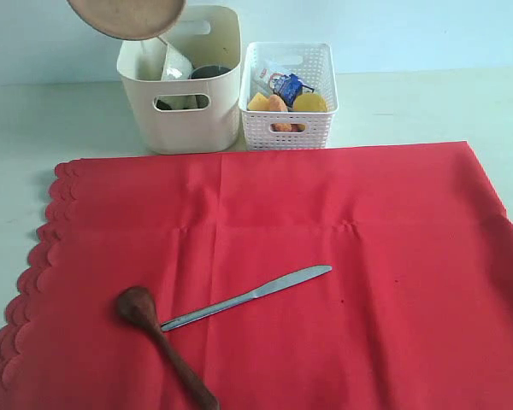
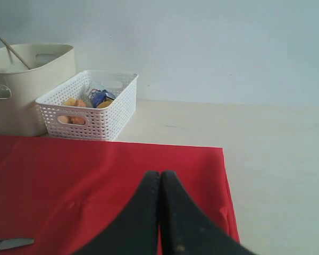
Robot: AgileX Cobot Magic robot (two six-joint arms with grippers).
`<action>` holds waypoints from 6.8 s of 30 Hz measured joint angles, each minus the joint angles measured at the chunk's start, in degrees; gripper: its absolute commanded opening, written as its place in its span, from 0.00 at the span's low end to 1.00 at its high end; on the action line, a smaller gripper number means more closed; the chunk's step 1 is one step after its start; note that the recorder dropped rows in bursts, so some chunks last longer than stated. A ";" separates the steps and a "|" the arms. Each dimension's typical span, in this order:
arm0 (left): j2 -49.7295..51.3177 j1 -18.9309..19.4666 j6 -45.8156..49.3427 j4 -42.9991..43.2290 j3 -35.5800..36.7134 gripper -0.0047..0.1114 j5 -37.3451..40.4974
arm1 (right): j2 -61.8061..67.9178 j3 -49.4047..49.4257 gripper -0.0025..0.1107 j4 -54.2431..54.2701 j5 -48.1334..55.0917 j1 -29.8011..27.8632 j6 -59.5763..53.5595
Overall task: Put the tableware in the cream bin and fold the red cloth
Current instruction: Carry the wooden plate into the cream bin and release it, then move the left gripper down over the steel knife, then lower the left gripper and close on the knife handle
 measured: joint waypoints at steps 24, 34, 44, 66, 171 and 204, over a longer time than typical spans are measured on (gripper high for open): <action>12.90 -5.72 16.37 2.05 -6.21 0.56 0.60 | 0.00 0.00 0.02 0.00 0.00 0.00 0.11; 5.90 -5.72 16.37 1.95 -6.21 0.56 9.78 | 0.00 0.00 0.02 0.00 0.00 0.00 0.11; 3.56 -5.72 15.72 2.06 -6.21 0.44 29.78 | 0.00 0.00 0.02 0.00 0.00 0.00 0.11; -2.79 -19.13 3.01 28.10 3.02 0.45 34.66 | 0.00 0.00 0.02 0.00 0.00 0.00 0.11; 9.95 -47.39 -10.30 51.18 16.32 0.04 8.97 | 0.00 0.00 0.02 0.00 0.00 0.00 0.11; 12.94 -47.39 -10.30 49.10 16.32 0.09 2.63 | 0.00 0.00 0.02 0.00 0.00 0.00 0.11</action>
